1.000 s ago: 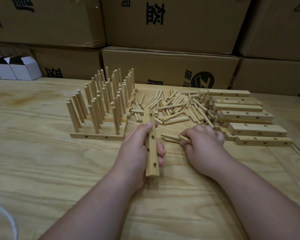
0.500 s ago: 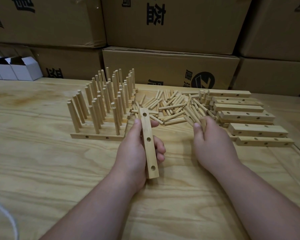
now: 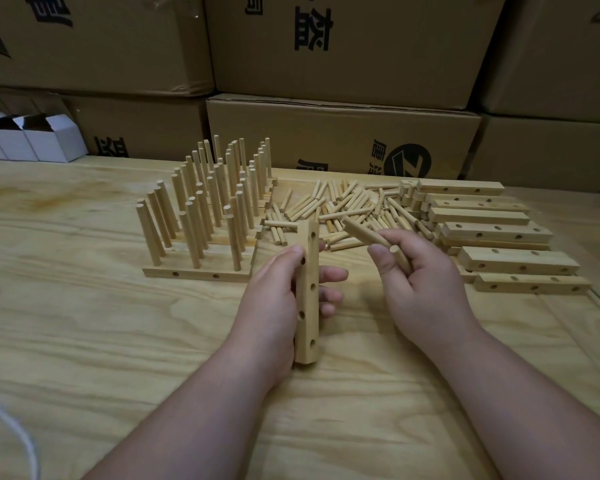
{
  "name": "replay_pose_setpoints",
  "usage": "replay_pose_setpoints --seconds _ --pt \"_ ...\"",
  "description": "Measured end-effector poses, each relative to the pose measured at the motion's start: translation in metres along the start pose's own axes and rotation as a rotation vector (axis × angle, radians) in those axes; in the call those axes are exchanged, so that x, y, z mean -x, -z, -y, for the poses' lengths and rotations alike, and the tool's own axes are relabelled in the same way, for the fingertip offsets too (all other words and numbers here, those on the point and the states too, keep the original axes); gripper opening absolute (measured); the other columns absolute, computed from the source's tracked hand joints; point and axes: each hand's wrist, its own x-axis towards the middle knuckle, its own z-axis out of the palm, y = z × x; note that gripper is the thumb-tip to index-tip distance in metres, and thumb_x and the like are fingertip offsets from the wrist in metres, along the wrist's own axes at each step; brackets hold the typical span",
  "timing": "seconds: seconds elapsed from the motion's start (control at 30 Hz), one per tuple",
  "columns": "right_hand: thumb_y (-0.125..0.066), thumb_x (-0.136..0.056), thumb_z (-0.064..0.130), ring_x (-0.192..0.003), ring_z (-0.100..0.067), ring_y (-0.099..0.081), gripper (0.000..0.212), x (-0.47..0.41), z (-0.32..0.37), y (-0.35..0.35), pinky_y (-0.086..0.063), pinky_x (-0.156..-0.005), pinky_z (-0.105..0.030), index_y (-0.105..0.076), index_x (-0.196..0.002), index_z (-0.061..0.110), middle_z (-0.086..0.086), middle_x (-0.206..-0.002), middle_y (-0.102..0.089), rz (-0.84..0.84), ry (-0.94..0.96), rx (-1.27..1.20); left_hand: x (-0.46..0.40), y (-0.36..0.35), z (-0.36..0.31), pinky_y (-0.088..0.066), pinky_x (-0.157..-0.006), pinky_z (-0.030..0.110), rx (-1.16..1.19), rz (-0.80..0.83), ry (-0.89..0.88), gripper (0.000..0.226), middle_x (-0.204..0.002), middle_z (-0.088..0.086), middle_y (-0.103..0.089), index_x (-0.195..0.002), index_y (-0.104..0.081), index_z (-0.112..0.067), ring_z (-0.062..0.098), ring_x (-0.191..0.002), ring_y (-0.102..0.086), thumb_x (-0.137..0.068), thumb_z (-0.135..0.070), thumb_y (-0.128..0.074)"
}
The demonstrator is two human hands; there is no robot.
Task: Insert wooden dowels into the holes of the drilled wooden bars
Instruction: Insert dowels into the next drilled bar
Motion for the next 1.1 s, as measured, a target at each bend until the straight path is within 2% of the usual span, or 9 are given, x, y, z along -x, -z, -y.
replay_pose_setpoints --seconds 0.2,0.27,0.4,0.63,0.73,0.83,0.9,1.0,1.1 --pt "-0.059 -0.093 0.04 -0.067 -0.01 -0.059 0.004 0.0029 0.0041 0.001 -0.043 -0.053 -0.019 -0.059 -0.091 0.043 0.008 -0.081 -0.064 0.069 -0.012 -0.089 0.0001 -0.003 0.0007 -0.052 -0.05 0.025 0.007 -0.079 -0.025 0.033 -0.075 0.005 -0.066 -0.107 -0.075 -0.013 0.014 -0.06 -0.061 -0.104 -0.037 -0.052" --pt "-0.06 -0.092 0.038 -0.07 -0.011 -0.06 0.004 0.0033 0.0044 0.0003 -0.045 -0.057 -0.022 -0.061 -0.088 0.039 0.006 -0.081 -0.065 0.083 -0.002 -0.094 -0.0003 -0.0029 0.0013 -0.052 -0.05 0.026 0.007 -0.096 -0.034 0.026 -0.073 0.005 -0.063 -0.11 -0.071 -0.013 0.014 -0.059 -0.059 -0.102 -0.033 -0.056" --pt "-0.061 -0.091 0.036 -0.077 -0.006 -0.063 0.01 0.0028 0.0047 0.0007 -0.045 -0.063 -0.013 -0.066 -0.083 0.038 0.008 -0.076 -0.069 0.088 0.008 -0.093 -0.0009 -0.0026 0.0019 -0.052 -0.05 0.027 0.003 -0.103 -0.039 0.024 -0.072 0.004 -0.061 -0.115 -0.068 -0.015 0.014 -0.06 -0.057 -0.1 -0.032 -0.059" --pt "-0.061 -0.092 0.035 -0.073 -0.012 -0.063 0.01 0.0033 0.0049 0.001 -0.048 -0.064 -0.027 -0.067 -0.084 0.033 0.002 -0.073 -0.069 0.061 0.001 -0.125 -0.0002 -0.0016 0.0025 -0.056 -0.053 0.026 -0.016 -0.107 -0.013 0.018 -0.067 0.003 -0.06 -0.095 -0.074 -0.015 0.013 -0.059 -0.06 -0.097 -0.029 -0.064" --pt "-0.063 -0.091 0.033 -0.075 -0.01 -0.064 0.007 0.0037 0.0066 0.0014 -0.049 -0.065 -0.023 -0.066 -0.085 0.034 0.004 -0.075 -0.07 0.062 0.006 -0.142 0.0005 -0.0015 0.003 -0.056 -0.055 0.027 -0.034 -0.095 -0.015 0.021 -0.064 0.002 -0.058 -0.085 -0.077 -0.021 0.014 -0.058 -0.059 -0.097 -0.031 -0.064" --pt "-0.065 -0.089 0.029 -0.078 -0.005 -0.065 0.006 0.0028 0.0093 0.0021 -0.048 -0.066 -0.014 -0.067 -0.086 0.035 0.011 -0.079 -0.071 0.068 0.035 -0.142 0.0003 -0.0017 0.0032 -0.056 -0.054 0.027 -0.027 -0.121 -0.024 0.014 -0.062 -0.001 -0.06 -0.099 -0.076 -0.021 0.013 -0.058 -0.06 -0.097 -0.03 -0.064" --pt "-0.066 -0.089 0.028 -0.077 -0.006 -0.066 0.005 0.0021 0.0091 0.0024 -0.049 -0.066 -0.015 -0.07 -0.087 0.031 0.011 -0.078 -0.071 0.077 0.057 -0.137 0.0001 -0.0004 0.0028 -0.055 -0.055 0.029 -0.052 -0.131 -0.021 0.017 -0.062 -0.001 -0.062 -0.105 -0.074 -0.022 0.014 -0.057 -0.062 -0.097 -0.034 -0.065" --pt "-0.069 -0.089 0.026 -0.076 -0.006 -0.066 0.006 0.0014 0.0086 0.0035 -0.049 -0.066 -0.015 -0.074 -0.088 0.025 0.011 -0.079 -0.071 0.077 0.095 -0.104 0.0005 0.0017 0.0022 -0.053 -0.056 0.027 -0.114 -0.127 -0.01 0.025 -0.067 0.003 -0.067 -0.097 -0.076 -0.026 0.016 -0.059 -0.065 -0.094 -0.048 -0.065" --pt "-0.068 -0.09 0.028 -0.077 -0.006 -0.065 0.011 -0.0004 0.0074 0.0065 -0.048 -0.067 -0.015 -0.076 -0.087 0.021 0.012 -0.079 -0.07 0.109 0.12 -0.044 0.0007 0.0024 0.0006 -0.052 -0.053 0.024 -0.135 -0.122 0.009 0.028 -0.071 0.005 -0.07 -0.084 -0.075 -0.023 0.015 -0.059 -0.066 -0.09 -0.05 -0.069"
